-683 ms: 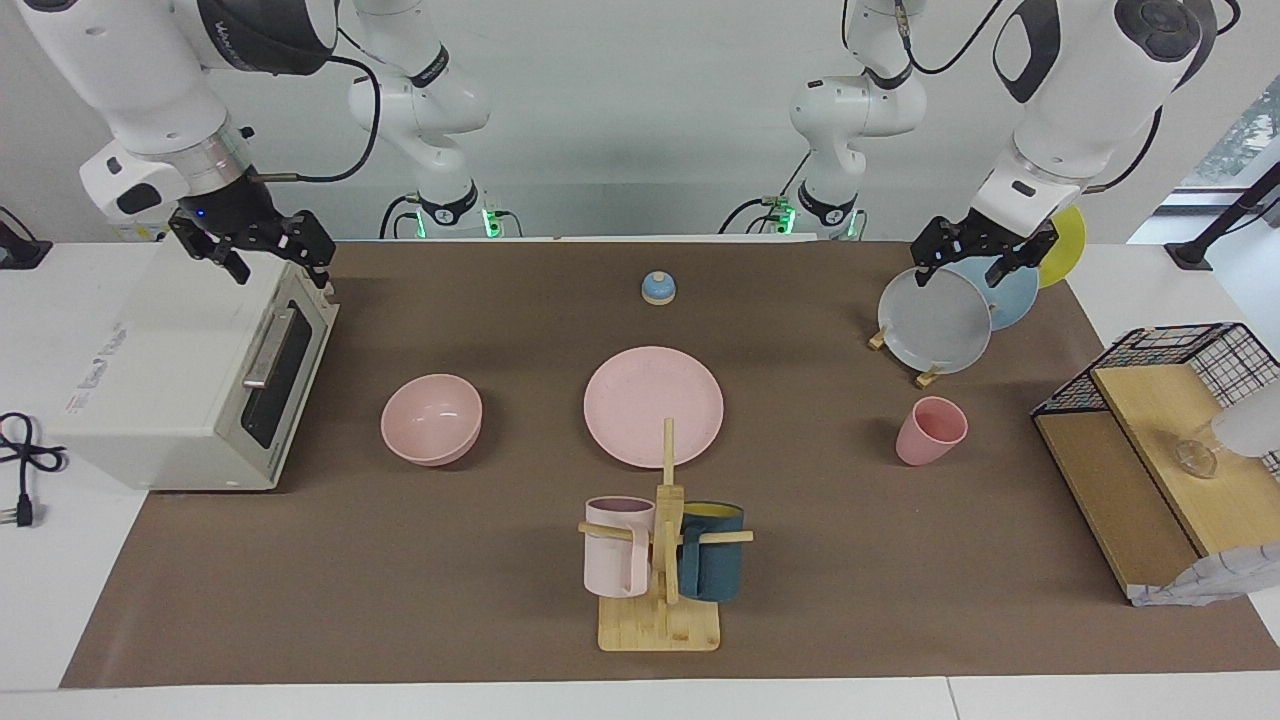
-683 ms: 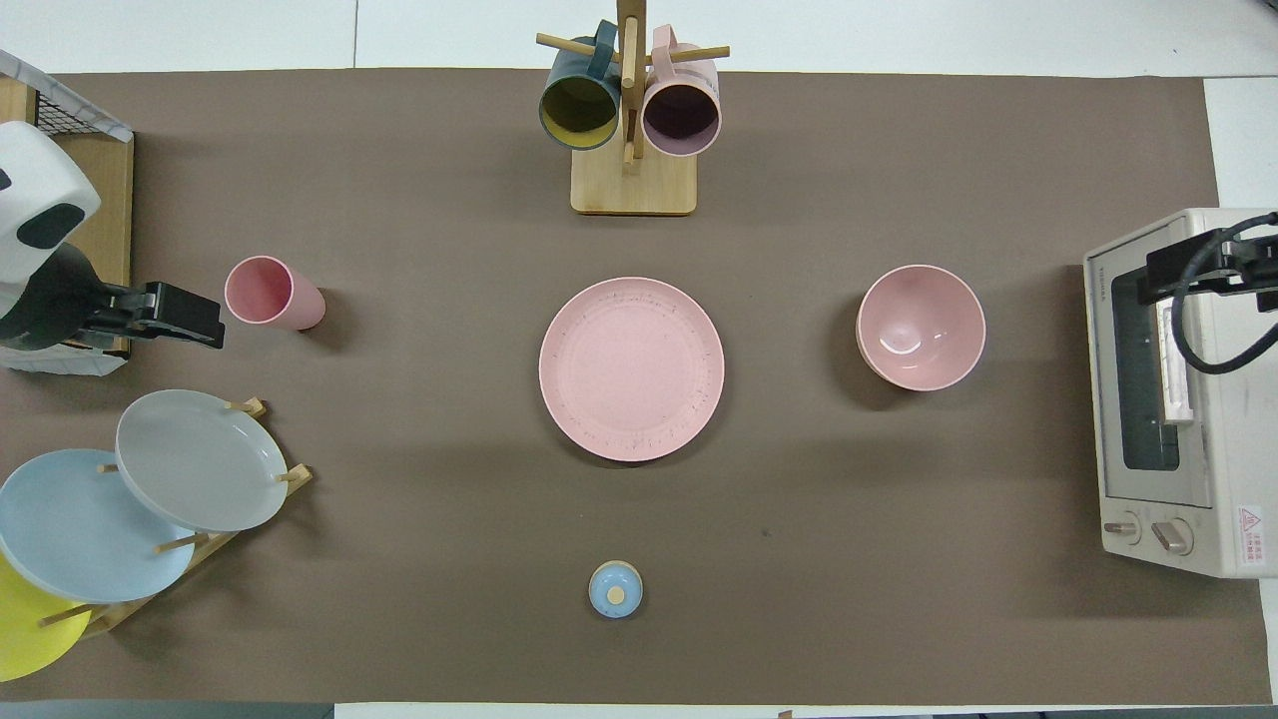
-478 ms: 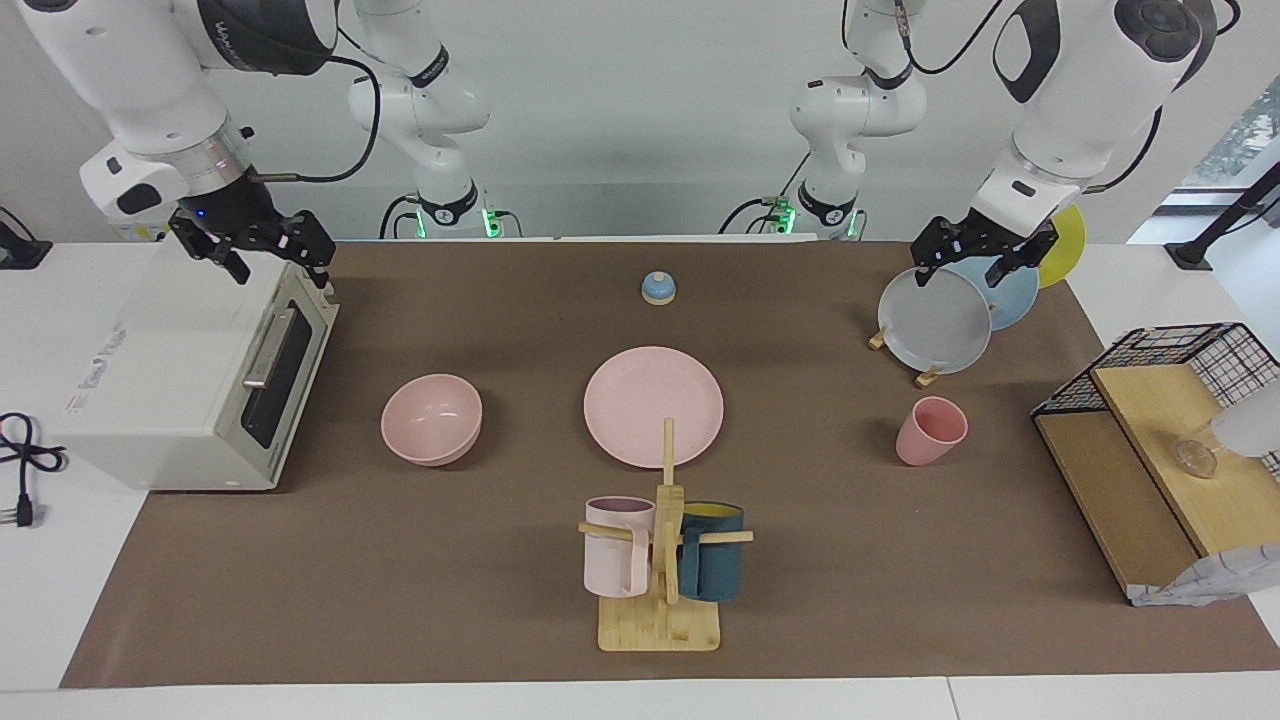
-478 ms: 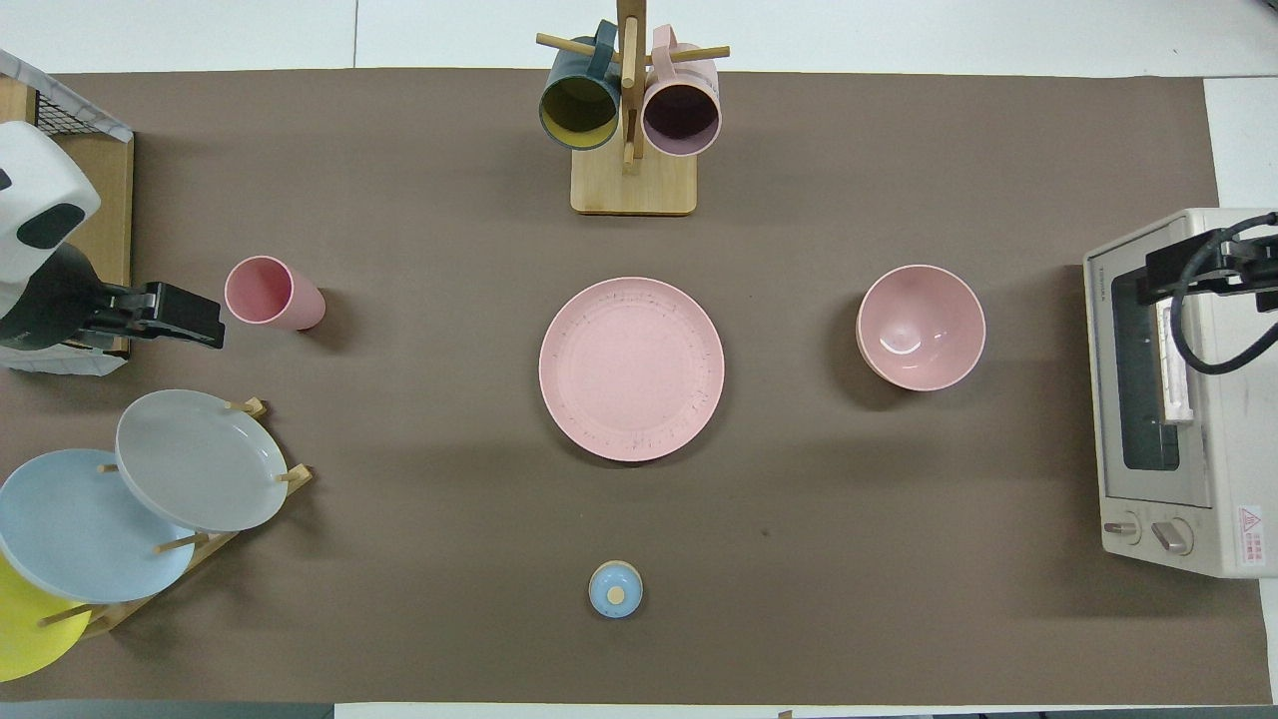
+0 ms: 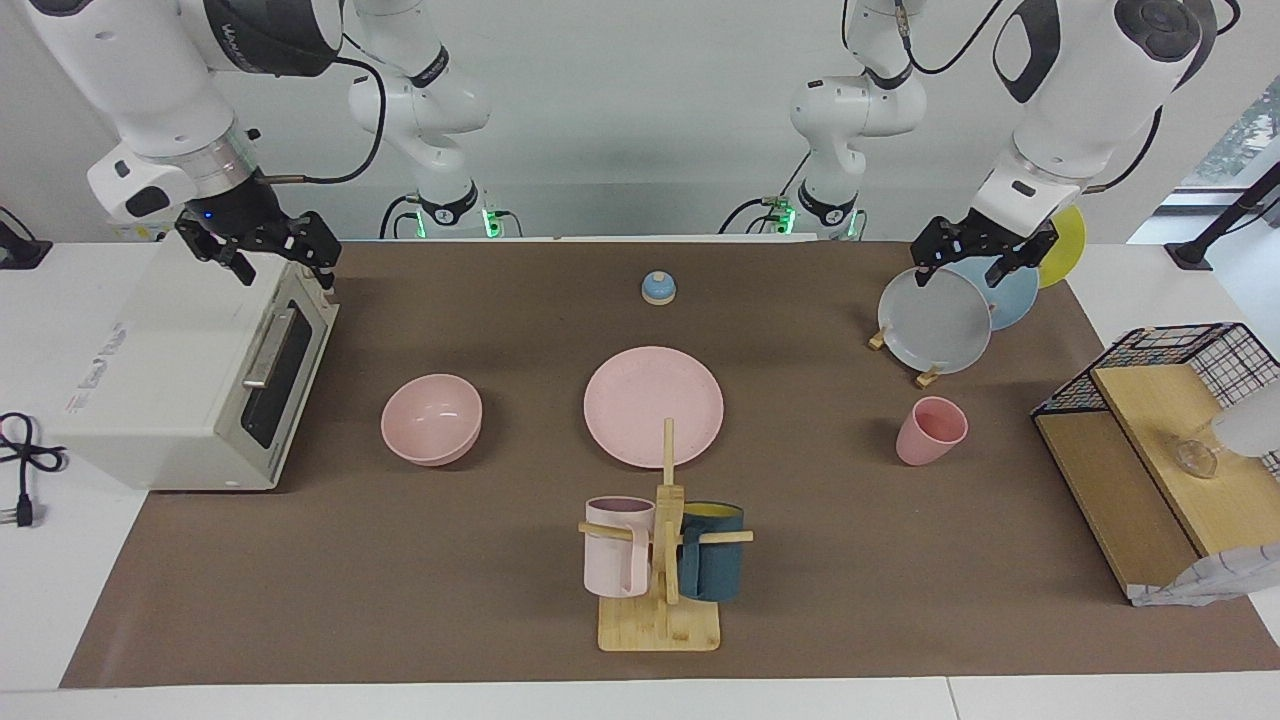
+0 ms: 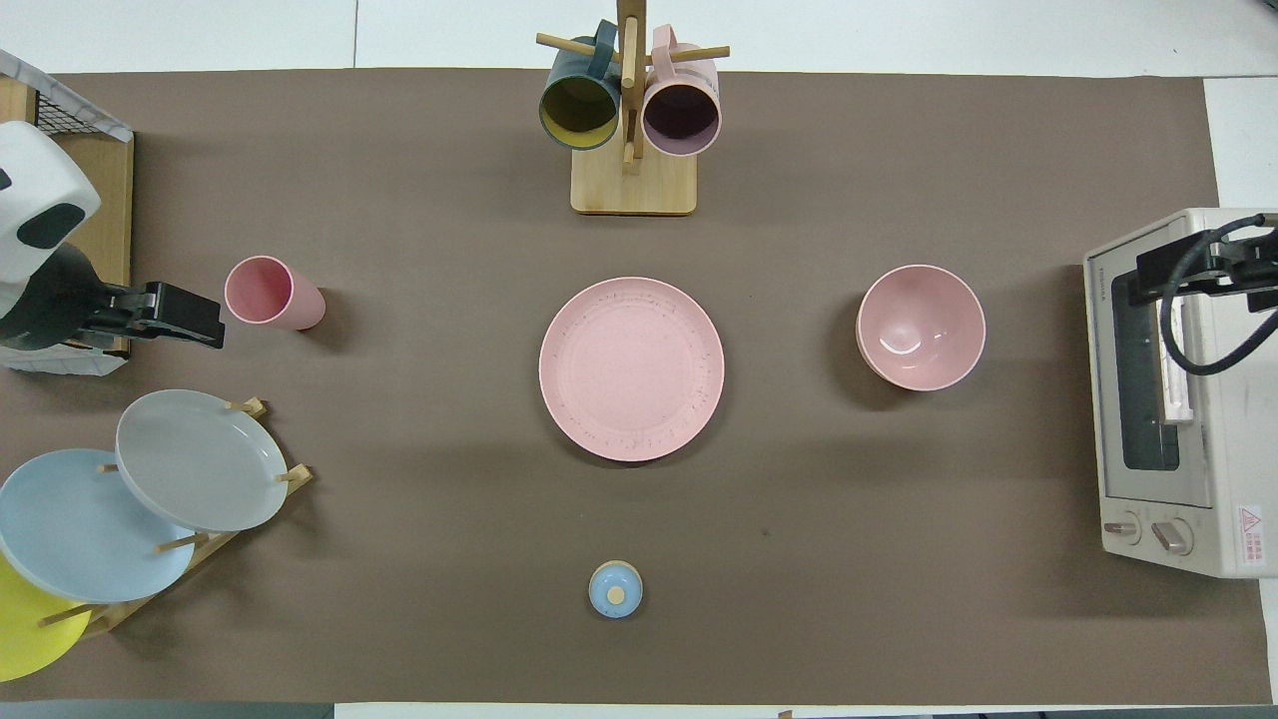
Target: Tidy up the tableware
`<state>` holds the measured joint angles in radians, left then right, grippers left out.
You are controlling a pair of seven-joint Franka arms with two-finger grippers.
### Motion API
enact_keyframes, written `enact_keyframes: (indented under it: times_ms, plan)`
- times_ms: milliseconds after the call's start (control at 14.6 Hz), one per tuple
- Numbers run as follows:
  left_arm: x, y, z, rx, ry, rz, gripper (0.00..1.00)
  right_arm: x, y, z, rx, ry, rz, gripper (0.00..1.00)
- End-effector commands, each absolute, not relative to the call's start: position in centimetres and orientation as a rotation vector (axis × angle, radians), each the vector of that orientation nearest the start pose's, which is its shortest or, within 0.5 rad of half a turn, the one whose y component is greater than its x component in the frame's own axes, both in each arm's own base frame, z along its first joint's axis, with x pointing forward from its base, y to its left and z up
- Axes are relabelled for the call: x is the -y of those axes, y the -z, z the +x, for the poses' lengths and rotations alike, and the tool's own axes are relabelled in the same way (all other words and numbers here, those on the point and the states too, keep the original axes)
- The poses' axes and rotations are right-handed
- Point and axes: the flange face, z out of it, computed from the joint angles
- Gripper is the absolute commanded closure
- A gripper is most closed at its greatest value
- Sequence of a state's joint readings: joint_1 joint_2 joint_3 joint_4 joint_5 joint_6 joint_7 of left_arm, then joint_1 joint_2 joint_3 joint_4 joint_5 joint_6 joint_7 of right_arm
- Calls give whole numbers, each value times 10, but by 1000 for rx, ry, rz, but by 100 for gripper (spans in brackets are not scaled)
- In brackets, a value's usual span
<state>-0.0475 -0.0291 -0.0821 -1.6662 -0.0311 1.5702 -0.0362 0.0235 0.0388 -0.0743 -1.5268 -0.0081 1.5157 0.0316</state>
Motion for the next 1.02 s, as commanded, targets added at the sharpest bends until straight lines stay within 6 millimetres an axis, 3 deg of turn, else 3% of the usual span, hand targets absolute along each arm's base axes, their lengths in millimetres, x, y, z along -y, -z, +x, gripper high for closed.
enact_keyframes:
  times_ms: [0,137,410,615,820,957]
  plan:
    - [76,-601,532,-134,-97,-3151,0,19,-620,560,-30,-82,-3142,0]
    - [76,-601,532,-134,-95,-3151,0,-28,-612,569,33,-13,-3117,0]
    - [77,-601,532,-137,-90,-3151,0,-112,-536,604,112,6,-3119,0]
    - [77,-601,532,-139,-92,-3151,0,-131,-477,613,74,21,-3127,0]
    - [77,-601,532,-139,-90,-3151,0,-147,-423,593,107,62,-3124,0]
    - [77,-601,532,-139,-90,-3151,0,-148,-405,587,89,64,-3125,0]
